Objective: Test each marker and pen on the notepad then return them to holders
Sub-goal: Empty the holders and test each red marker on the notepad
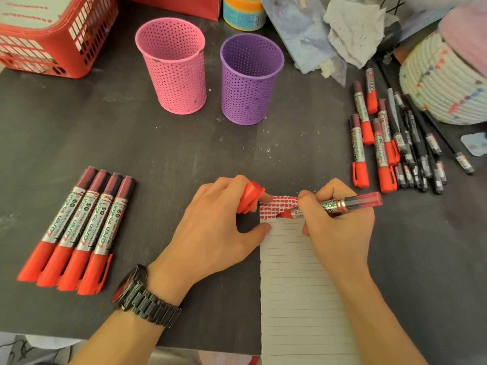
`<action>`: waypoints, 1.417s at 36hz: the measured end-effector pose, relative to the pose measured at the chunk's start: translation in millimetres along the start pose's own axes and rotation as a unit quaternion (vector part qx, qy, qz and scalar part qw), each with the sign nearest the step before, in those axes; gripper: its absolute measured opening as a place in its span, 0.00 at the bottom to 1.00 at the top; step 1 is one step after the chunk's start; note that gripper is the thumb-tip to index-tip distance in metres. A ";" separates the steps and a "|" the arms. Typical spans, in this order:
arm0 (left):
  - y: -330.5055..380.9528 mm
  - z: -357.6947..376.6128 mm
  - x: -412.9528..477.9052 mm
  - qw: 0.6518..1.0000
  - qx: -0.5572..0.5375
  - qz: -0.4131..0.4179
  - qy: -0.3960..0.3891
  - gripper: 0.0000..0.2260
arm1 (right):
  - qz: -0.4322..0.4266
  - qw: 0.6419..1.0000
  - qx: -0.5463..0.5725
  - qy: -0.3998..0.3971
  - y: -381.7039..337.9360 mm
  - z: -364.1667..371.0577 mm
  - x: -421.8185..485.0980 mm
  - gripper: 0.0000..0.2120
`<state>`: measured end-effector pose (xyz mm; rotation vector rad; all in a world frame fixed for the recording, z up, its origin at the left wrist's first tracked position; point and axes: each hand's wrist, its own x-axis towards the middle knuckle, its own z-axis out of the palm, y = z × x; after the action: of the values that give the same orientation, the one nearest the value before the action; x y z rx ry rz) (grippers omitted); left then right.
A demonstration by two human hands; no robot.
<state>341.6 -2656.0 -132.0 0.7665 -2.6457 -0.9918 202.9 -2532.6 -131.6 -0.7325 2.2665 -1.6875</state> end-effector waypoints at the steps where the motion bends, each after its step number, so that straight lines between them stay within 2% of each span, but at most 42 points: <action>1: -0.2 0.1 0.0 1.000 0.000 0.001 0.000 0.18 | 0.000 1.000 0.000 -0.001 0.2 -0.1 0.1 0.16; 33: -1.8 -0.4 -1.0 1.000 -0.005 0.013 0.009 0.17 | -0.008 1.000 -0.017 0.000 0.0 -0.5 0.5 0.16; 41: -2.7 0.6 -1.4 1.000 0.001 0.024 0.019 0.15 | 0.067 0.990 0.123 0.027 -3.9 -11.2 9.6 0.17; 47: -3.5 2.4 -2.8 1.000 0.004 0.015 0.011 0.15 | 0.078 0.983 0.164 -0.003 -12.8 -14.8 10.7 0.18; 51: -3.9 4.1 -5.8 1.000 0.002 0.012 0.012 0.14 | 0.119 0.955 0.269 -0.037 -23.7 -27.4 10.2 0.15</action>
<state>346.5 -2653.2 -137.7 0.7417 -2.6316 -0.9643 187.8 -2520.1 -99.5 -0.3715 1.6389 -1.9776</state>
